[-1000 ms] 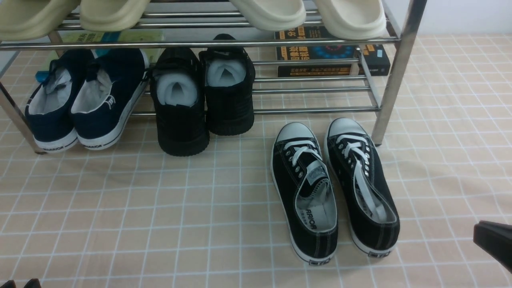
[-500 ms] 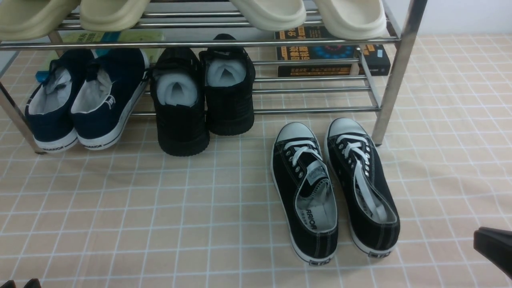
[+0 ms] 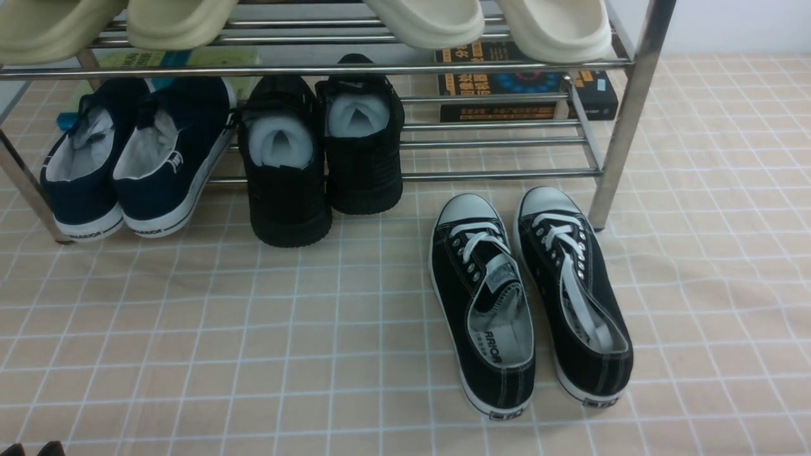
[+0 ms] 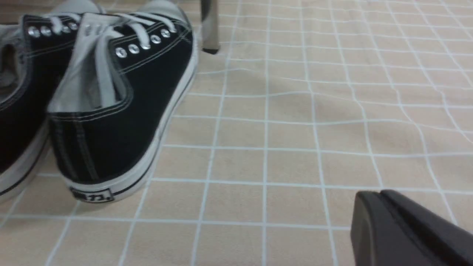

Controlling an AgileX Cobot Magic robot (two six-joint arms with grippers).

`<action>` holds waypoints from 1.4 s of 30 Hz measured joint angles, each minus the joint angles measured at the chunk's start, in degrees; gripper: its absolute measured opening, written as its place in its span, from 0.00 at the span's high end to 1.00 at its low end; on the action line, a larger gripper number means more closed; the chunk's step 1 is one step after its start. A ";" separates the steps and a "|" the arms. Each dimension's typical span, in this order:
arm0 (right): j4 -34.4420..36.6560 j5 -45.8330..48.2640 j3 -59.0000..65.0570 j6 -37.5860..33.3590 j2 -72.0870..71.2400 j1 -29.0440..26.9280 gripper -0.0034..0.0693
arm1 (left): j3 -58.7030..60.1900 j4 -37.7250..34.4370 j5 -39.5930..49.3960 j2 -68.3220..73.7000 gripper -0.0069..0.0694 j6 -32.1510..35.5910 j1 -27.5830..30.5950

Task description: Take the shoes off the shelf from the light coffee tablecloth by hand.

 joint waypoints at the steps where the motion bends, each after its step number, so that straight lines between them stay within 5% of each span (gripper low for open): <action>1: 0.69 0.35 0.85 0.00 -1.48 -1.88 0.92 | 0.00 0.00 0.00 0.00 0.59 0.00 0.00; 8: 2.49 2.88 0.79 -0.48 -3.64 -7.38 0.90 | 0.00 0.06 0.00 0.00 0.59 0.00 0.00; 42: 4.38 3.51 0.68 -1.30 -3.64 -3.11 0.83 | 0.00 0.17 0.00 0.00 0.59 0.00 0.00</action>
